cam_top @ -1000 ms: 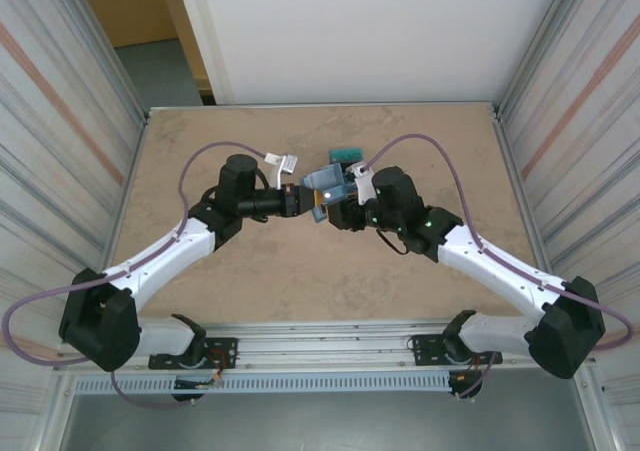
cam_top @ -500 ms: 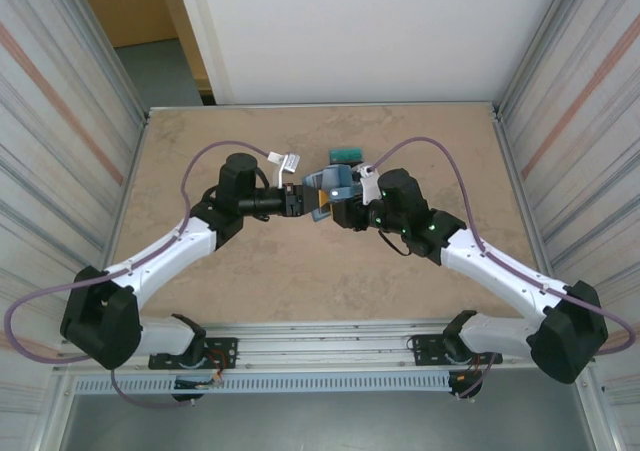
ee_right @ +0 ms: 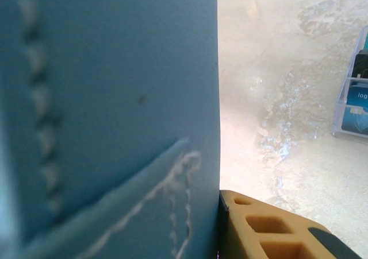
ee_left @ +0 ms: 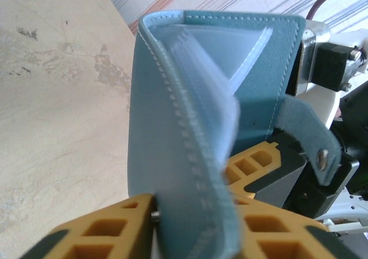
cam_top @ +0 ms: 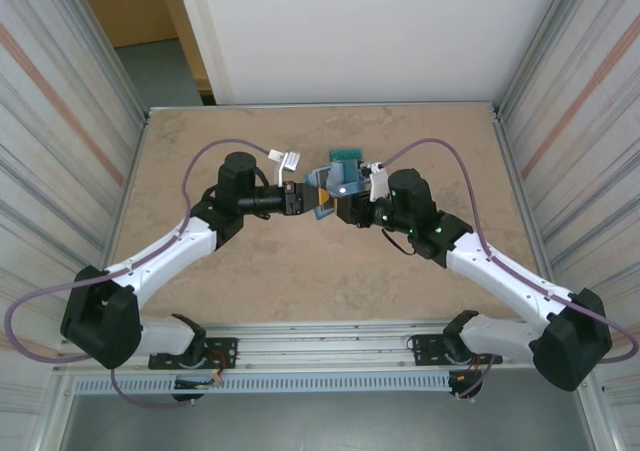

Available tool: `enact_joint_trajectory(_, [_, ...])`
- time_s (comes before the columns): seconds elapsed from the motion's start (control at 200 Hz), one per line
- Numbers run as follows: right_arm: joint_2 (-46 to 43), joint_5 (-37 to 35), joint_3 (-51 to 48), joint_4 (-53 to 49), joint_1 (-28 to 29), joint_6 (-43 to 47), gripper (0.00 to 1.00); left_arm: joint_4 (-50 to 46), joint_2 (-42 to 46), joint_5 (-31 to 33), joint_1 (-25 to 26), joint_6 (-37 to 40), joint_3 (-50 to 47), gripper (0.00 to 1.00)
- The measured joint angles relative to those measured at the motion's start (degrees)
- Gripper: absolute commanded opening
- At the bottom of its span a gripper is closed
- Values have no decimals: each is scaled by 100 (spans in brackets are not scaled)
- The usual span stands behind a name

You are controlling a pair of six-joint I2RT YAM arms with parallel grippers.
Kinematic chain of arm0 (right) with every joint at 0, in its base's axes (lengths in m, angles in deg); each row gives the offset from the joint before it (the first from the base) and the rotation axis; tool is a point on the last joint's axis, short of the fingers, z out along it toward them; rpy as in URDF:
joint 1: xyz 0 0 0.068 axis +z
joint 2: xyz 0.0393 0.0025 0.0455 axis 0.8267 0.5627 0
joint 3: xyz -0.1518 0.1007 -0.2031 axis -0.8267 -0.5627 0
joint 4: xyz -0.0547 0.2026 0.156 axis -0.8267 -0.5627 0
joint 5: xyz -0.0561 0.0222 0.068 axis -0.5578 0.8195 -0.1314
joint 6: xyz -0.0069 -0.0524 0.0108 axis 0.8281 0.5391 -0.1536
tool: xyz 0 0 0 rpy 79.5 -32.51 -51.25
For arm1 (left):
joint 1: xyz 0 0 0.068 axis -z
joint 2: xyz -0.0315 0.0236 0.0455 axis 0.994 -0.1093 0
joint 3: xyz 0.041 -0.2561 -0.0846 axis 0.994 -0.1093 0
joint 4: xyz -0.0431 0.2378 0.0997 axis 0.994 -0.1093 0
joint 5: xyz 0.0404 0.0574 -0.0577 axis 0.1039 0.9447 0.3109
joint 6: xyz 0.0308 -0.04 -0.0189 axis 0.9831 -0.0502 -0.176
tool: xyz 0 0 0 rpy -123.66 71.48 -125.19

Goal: Take the credit cards out of the card holder

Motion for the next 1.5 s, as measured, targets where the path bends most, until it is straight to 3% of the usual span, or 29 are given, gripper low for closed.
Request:
enact_joint_trajectory(0.205, [-114, 90, -122, 103, -105, -157, 39, -28, -42, 28, -9, 26, 0, 10])
enact_joint_trajectory(0.386, [-179, 39, -146, 127, -140, -225, 59, -55, -42, -2, 7, 33, 0, 0])
enact_joint_trajectory(0.692, [-570, -313, -184, -63, -315, -286, 90, -634, 114, 214, 46, 389, 42, 0])
enact_joint_trajectory(0.832, [-890, -376, -205, -146, -529, -328, 100, -1047, 177, 319, 46, 673, 184, 0])
enact_joint_trajectory(1.107, [-1209, -643, -70, -774, -601, -273, 99, -2138, 304, 785, 151, 1447, 688, 0])
enact_joint_trajectory(1.503, [-800, -555, 610, -1379, -525, -101, 99, -2297, 348, 778, 157, 1633, 697, 0])
